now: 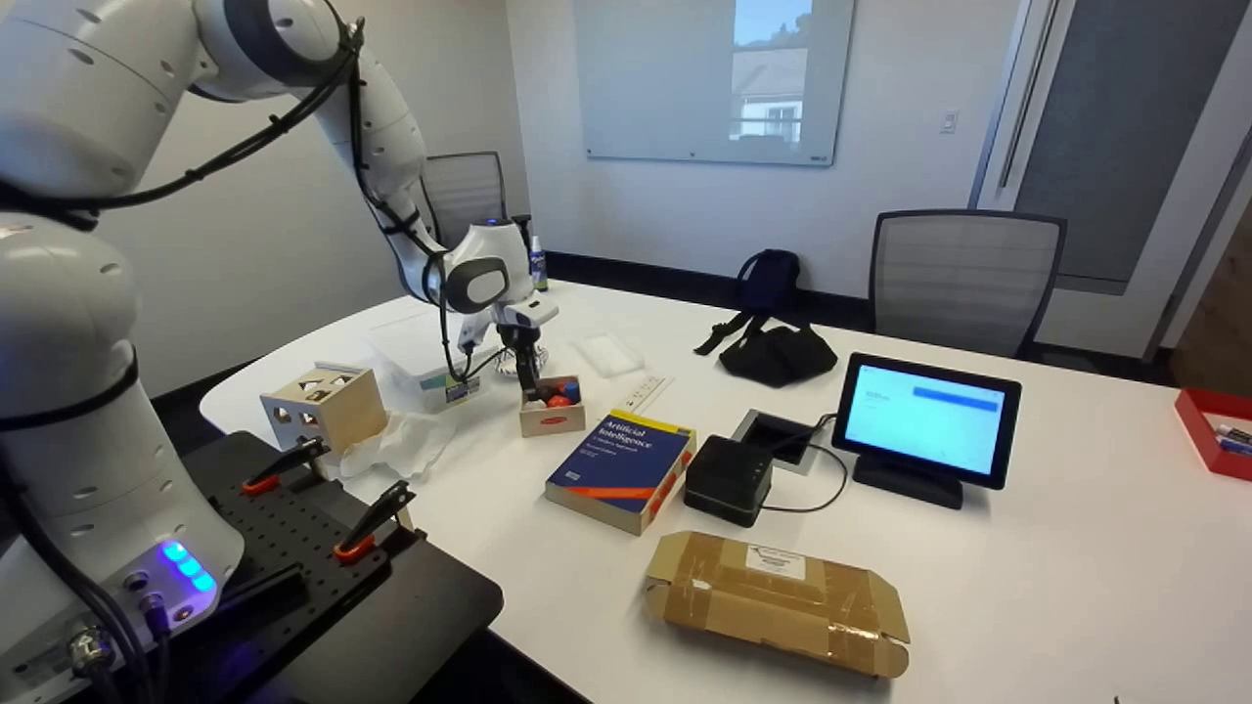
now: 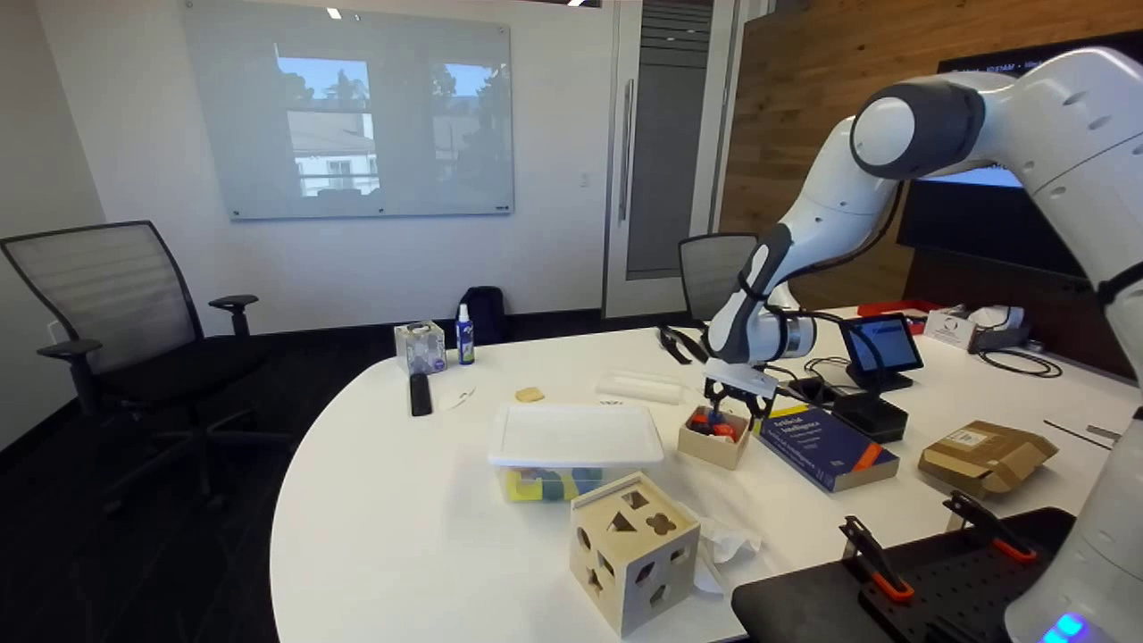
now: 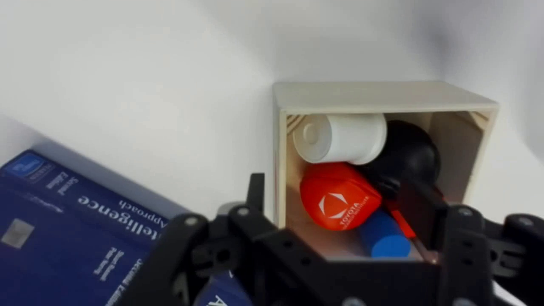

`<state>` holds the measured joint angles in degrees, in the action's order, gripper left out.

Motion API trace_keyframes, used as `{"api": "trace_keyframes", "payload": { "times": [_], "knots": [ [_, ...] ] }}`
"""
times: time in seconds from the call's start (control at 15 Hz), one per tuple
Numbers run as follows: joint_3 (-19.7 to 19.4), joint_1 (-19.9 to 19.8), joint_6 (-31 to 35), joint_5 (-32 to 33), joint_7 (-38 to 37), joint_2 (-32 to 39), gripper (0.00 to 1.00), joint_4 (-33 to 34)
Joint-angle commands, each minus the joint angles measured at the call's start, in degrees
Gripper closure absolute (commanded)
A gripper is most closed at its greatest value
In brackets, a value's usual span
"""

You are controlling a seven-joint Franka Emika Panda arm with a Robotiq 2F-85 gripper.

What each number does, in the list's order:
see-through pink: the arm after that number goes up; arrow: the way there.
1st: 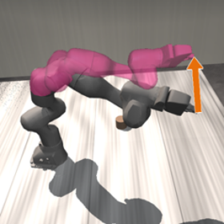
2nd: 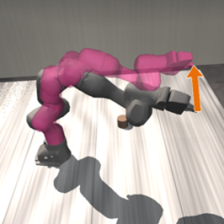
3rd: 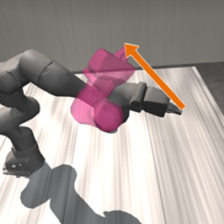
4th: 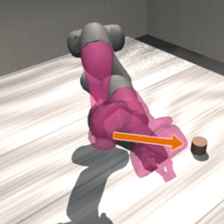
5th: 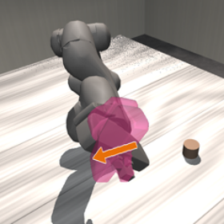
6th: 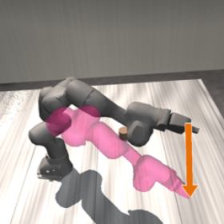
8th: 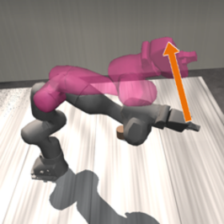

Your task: Move the wooden box on the right backwards.

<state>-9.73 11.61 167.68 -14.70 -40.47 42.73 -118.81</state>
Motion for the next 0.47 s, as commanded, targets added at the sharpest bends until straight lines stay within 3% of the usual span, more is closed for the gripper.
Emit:
{"api": "trace_keyframes", "payload": {
  "times": [0.0,0.4],
  "knots": [
    [0.1,1.55,-0.89,0.82,1.81,-13.46,0.0,-10.78],
    [0.33,1.95,-2.3,3.93,1.43,-23.95,0.0,-17.05]
  ]
}}
